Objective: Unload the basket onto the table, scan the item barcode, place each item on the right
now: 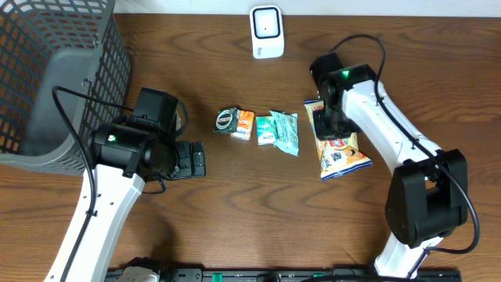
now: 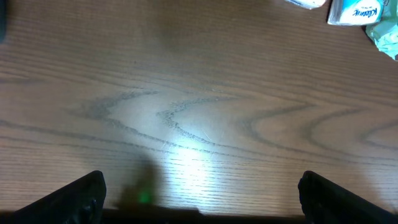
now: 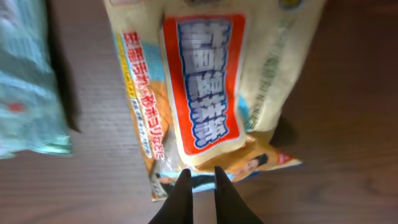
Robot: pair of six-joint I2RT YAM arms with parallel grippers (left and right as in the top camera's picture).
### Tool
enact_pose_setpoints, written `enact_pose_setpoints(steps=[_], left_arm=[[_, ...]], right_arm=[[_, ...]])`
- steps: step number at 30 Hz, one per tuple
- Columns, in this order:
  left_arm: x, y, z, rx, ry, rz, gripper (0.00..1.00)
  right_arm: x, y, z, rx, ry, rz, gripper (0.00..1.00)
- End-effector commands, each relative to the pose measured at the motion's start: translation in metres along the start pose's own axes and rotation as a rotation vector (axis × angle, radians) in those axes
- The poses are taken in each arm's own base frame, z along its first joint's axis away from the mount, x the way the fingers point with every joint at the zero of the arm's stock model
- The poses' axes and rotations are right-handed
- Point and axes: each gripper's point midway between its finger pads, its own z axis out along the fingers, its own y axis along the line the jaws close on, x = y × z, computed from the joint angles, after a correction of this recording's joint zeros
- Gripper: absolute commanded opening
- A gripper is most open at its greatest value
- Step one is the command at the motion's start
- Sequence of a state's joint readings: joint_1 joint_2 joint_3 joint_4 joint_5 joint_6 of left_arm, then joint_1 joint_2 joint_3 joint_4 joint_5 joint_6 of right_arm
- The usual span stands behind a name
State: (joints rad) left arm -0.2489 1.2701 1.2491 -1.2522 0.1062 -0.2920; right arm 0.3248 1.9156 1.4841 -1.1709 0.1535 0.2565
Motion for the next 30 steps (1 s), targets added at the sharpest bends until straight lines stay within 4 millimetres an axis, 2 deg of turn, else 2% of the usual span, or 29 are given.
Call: enact_pose_setpoints(steps=[1, 4, 7, 11, 16, 20, 22, 24, 27, 30], left_arm=[[0.002, 0.0, 0.002, 0.004, 0.013, -0.013, 0.98], [0.002, 0.0, 0.002, 0.004, 0.012, -0.013, 0.98], [0.002, 0.0, 0.002, 0.004, 0.012, -0.013, 0.98], [0.002, 0.0, 0.002, 0.004, 0.012, -0.013, 0.98], [0.002, 0.0, 0.002, 0.004, 0.012, -0.013, 0.98], [0.002, 0.0, 0.002, 0.004, 0.013, -0.013, 0.98], [0.002, 0.0, 0.002, 0.004, 0.013, -0.013, 0.98], [0.002, 0.0, 0.002, 0.004, 0.012, -0.013, 0.98], [0.002, 0.0, 0.002, 0.004, 0.013, -0.013, 0.98], [0.002, 0.0, 0.002, 0.004, 0.013, -0.013, 0.98]], right_arm=[[0.019, -0.001, 0.024, 0.007, 0.057, -0.011, 0.11], [0.03, 0.002, 0.047, -0.006, 0.07, -0.012, 0.11], [0.035, 0.017, 0.062, -0.082, 0.066, -0.008, 0.09], [0.031, 0.033, 0.062, -0.176, 0.056, -0.003, 0.05], [0.013, 0.043, 0.035, -0.236, 0.029, 0.002, 0.01], [-0.011, 0.041, -0.008, -0.243, -0.024, -0.01, 0.01], [-0.024, 0.037, -0.028, -0.227, -0.069, -0.028, 0.03], [-0.038, 0.023, -0.044, -0.156, -0.126, -0.019, 0.05], [-0.048, 0.006, -0.054, -0.061, -0.172, -0.008, 0.11], [-0.047, 0.0, -0.052, -0.035, -0.167, -0.004, 0.12]])
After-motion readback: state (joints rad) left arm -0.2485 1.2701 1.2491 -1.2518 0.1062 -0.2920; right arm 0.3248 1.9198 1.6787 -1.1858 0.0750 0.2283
